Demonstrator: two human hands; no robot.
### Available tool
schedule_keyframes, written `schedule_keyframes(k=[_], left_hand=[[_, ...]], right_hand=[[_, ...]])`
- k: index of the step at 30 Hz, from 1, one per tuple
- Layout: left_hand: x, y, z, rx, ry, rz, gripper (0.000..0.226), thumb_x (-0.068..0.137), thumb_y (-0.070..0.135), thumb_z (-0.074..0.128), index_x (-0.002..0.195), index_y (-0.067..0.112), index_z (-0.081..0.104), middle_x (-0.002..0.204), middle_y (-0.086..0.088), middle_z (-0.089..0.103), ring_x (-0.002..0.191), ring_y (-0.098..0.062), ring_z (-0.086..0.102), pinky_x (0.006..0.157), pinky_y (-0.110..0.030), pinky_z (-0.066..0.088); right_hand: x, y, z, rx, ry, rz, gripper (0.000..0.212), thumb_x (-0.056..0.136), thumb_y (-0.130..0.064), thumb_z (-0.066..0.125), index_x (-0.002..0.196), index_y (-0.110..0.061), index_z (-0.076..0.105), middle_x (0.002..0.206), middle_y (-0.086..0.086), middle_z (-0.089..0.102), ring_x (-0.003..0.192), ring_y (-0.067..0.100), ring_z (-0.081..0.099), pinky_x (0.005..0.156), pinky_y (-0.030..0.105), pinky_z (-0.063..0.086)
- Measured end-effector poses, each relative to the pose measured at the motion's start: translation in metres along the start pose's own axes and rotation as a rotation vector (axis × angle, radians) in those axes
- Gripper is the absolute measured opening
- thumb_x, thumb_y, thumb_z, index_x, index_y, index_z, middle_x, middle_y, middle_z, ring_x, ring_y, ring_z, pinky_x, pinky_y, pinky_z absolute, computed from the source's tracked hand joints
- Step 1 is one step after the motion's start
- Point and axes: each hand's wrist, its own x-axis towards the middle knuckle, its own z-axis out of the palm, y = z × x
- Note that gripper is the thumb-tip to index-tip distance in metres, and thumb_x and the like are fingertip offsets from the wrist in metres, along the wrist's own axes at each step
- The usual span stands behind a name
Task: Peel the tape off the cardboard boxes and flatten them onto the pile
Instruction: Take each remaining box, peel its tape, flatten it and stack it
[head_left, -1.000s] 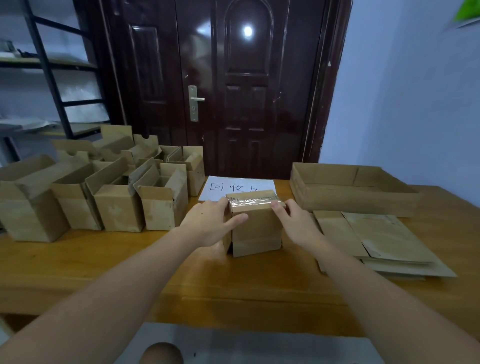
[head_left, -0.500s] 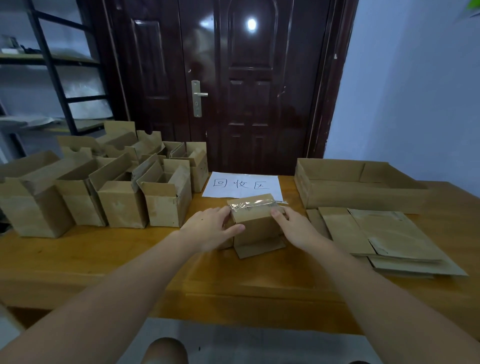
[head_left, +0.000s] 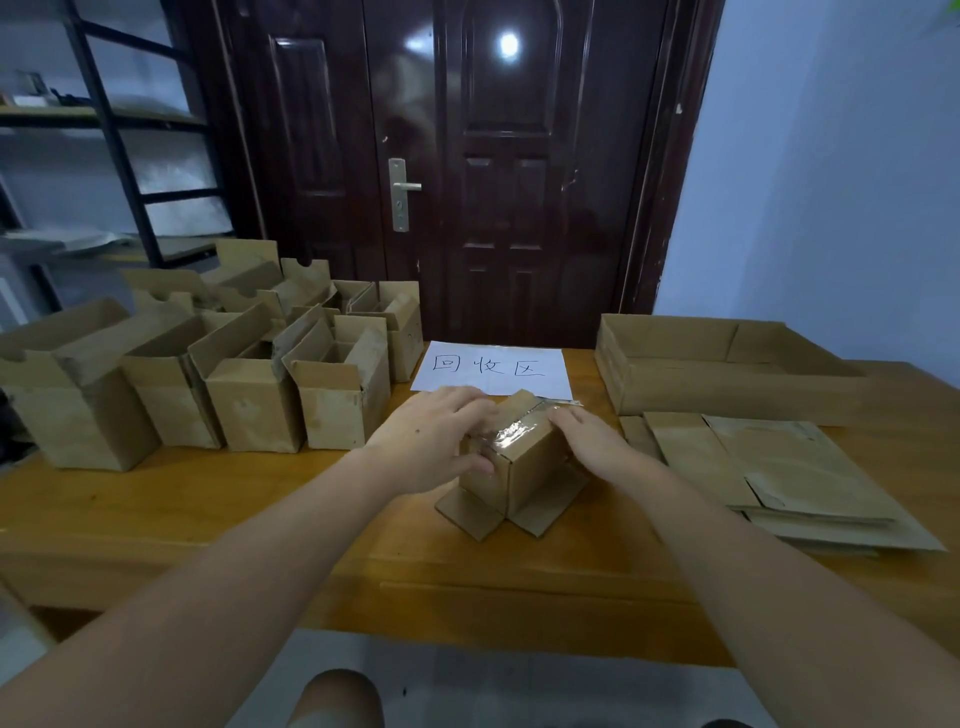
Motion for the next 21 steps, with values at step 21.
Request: schedule_keyframes(k=[21], left_hand=[[0.017, 0.057, 0.011, 0.121, 0.147, 0.054, 0.061, 0.097, 0.067, 0.045, 0.140, 0.025, 0.056, 0.137, 0.007, 0.061, 0.123, -0.014, 0.056, 0.103, -0.029, 0.044]], right_hand=[[-0.066, 0.003, -0.025, -0.634, 0.238, -0.642, 0.040, 0.087, -0.042, 0.072, 0.117, -0.020, 0.058, 0.133, -0.004, 0.057, 0.123, 0.014, 0.051, 0.093, 0.030, 0.051]])
